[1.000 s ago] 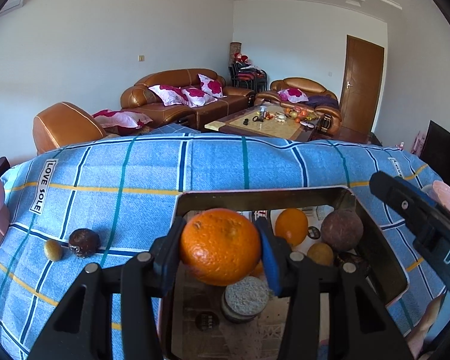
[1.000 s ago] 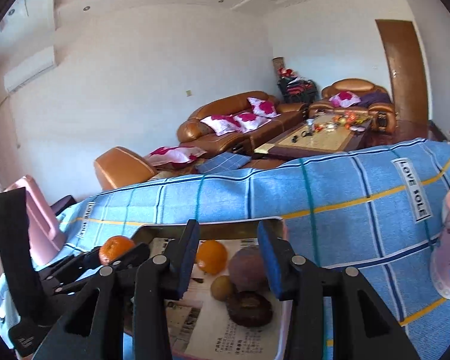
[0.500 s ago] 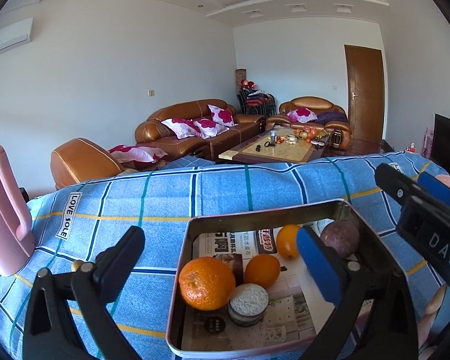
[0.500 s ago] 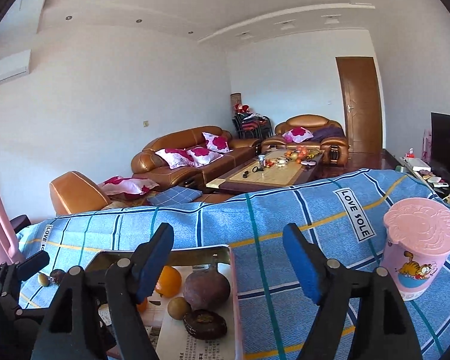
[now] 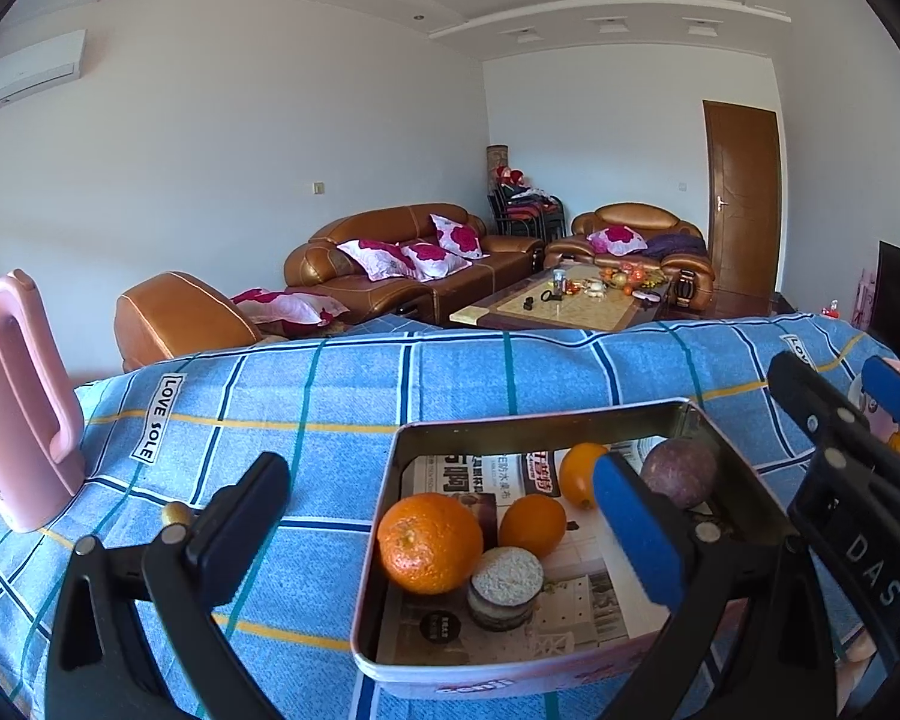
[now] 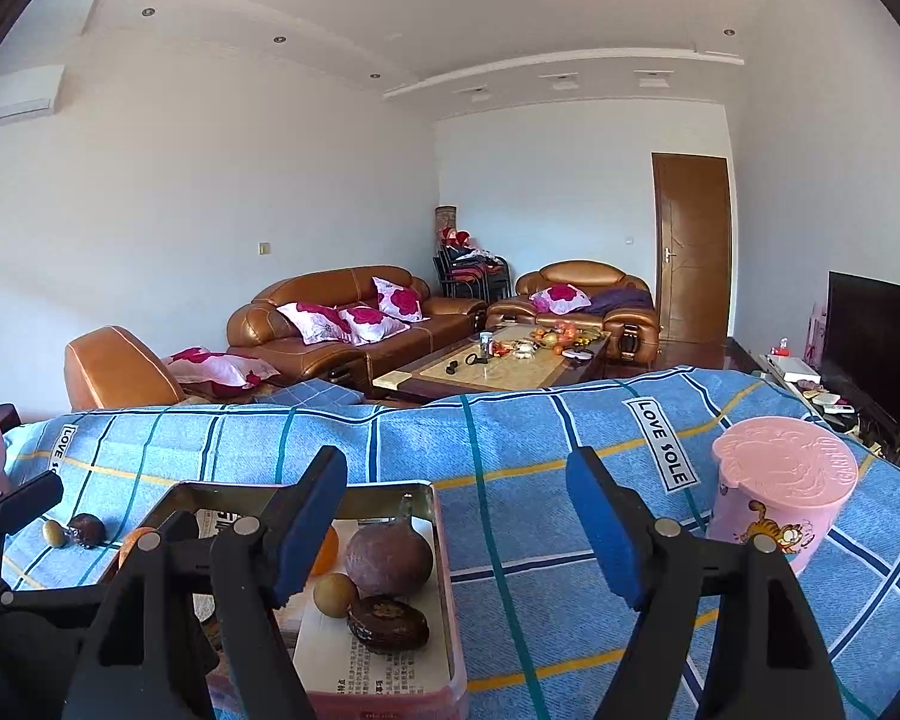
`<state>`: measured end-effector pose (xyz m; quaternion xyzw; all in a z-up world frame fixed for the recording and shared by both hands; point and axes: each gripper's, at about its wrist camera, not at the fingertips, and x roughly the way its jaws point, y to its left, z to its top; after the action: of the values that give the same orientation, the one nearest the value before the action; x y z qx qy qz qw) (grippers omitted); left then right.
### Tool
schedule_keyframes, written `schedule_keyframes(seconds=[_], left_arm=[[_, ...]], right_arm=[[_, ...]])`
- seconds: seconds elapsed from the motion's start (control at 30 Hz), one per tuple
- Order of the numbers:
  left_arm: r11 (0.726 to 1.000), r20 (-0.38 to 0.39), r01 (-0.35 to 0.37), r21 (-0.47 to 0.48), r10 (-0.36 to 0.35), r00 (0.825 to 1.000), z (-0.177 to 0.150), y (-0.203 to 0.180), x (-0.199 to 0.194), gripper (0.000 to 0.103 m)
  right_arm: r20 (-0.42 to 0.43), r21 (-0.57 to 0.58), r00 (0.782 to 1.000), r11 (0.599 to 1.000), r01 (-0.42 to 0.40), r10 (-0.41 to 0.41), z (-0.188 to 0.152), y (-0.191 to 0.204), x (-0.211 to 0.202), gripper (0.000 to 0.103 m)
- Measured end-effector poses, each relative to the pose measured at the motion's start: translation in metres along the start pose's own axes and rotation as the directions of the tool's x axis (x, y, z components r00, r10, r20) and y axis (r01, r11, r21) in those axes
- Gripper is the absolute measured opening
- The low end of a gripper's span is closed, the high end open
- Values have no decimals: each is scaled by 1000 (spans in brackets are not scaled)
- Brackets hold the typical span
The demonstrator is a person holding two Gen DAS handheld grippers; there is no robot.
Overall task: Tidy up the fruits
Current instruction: 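Withdraw both open tools from the tin toward the two remaining fruits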
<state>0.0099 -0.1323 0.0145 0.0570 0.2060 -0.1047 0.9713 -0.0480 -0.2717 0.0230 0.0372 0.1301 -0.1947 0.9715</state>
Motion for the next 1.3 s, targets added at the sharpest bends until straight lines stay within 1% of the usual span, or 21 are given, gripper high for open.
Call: schedule_keyframes(seconds=[0.1,0.37,0.7,0.87,0.93,1.0,1.17,1.3], left_arm=[[1000,-4,-12,1,12,1000,-3,0,-4,103],[1000,36,-19,-20,20,999,-8,8,-21,103],[999,38,-26,-46,28,999,-12,18,-31,103],[999,37,-17,-40,19,999,-14,22,-35,103],[1000,32,-10,-25,11,999,-15,21,-36,103],[1000,27,3,10,-3,1000,-15,20,-36,103],[990,28,-36,138,32,999,-16,19,-31,103],[983,39,-44,180,37,999,-16,27,-29,103]], right_arm=[[8,10,1000,1000,-3,3,-1,-2,-6,77],[0,13,1000,1000,3,-3,-5,-1,-18,77],[0,15,1000,1000,4,-4,-9,5,-33,77],[5,9,1000,1000,8,-8,-10,7,-41,77],[6,5,1000,1000,15,-15,-9,8,-42,77],[3,6,1000,1000,29,-29,-9,9,-42,77],[-14,-10,999,999,51,-51,-10,18,-42,77],[-22,-4,999,999,41,-41,-11,29,-42,77]])
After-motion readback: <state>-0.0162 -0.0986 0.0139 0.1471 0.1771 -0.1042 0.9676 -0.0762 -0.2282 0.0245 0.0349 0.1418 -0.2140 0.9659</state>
